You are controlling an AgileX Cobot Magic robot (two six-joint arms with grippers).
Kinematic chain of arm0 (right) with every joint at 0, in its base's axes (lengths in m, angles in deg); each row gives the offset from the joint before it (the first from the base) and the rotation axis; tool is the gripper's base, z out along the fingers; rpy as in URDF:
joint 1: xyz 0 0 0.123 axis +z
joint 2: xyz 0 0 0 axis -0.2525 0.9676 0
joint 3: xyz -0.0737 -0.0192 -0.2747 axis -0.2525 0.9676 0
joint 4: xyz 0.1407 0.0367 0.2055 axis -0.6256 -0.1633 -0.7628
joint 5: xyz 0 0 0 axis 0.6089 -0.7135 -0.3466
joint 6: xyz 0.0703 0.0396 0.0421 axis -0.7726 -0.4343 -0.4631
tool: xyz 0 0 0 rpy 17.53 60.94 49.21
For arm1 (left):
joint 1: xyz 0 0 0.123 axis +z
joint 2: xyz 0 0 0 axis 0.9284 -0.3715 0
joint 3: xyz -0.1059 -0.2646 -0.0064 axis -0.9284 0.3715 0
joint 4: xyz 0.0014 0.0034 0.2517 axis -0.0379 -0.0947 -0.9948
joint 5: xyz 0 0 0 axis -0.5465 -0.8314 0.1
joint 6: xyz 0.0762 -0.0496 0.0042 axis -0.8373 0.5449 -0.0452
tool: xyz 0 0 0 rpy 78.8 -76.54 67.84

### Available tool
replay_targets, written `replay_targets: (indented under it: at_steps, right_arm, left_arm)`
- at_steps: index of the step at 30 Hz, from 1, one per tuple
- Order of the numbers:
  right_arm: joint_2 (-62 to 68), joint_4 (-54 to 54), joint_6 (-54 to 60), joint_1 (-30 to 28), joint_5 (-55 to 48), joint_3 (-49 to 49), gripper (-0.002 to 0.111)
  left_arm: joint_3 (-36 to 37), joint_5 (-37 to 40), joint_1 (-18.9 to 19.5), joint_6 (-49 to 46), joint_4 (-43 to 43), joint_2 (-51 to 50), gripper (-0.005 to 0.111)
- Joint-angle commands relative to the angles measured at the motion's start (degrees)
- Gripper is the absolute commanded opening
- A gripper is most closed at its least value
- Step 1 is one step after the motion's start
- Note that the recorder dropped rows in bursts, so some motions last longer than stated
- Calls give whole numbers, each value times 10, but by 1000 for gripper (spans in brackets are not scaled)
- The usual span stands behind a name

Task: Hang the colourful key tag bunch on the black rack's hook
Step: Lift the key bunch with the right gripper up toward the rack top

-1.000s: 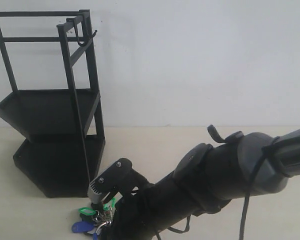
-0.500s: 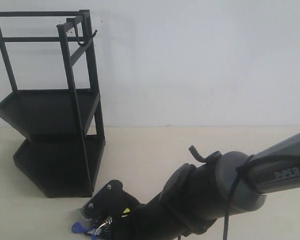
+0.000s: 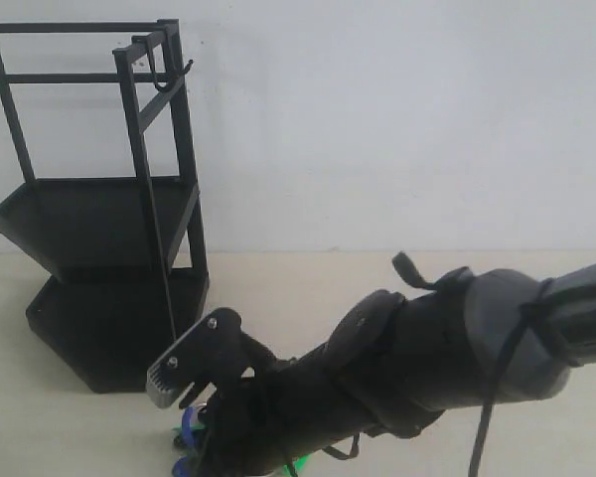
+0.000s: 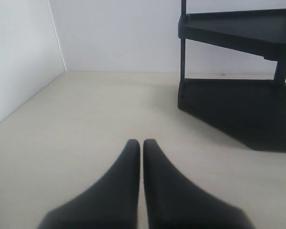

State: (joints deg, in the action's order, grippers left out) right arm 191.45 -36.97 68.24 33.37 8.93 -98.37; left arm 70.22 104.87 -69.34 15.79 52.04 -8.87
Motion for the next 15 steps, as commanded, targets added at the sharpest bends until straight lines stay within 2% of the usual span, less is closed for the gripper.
replay_targets:
  at_steps: [1, 6, 8, 9, 11, 13, 15]
  right_arm:
    - [-57, 5, -2, -1, 6, 1, 0]
    - [-142, 33, -18, -8, 114, 1, 0]
    - [-170, 28, -47, -24, 127, 1, 0]
    - [-186, 32, -74, -32, 101, 1, 0]
    - [-205, 77, -47, -35, 35, 1, 0]
    - [-217, 95, -154, -47, 95, 1, 0]
    - [-217, 133, -117, -37, 4, -8, 0]
  left_arm:
    - [-1, -2, -1, 3, 0, -2, 4]
    - [-1, -2, -1, 3, 0, -2, 4]
    - [-1, -2, -1, 3, 0, -2, 4]
    - [-1, -2, -1, 3, 0, -2, 4]
    - [-1, -2, -1, 3, 0, -2, 4]
    - [-1, -2, -1, 3, 0, -2, 4]
    - [-1, -2, -1, 3, 0, -2, 4]
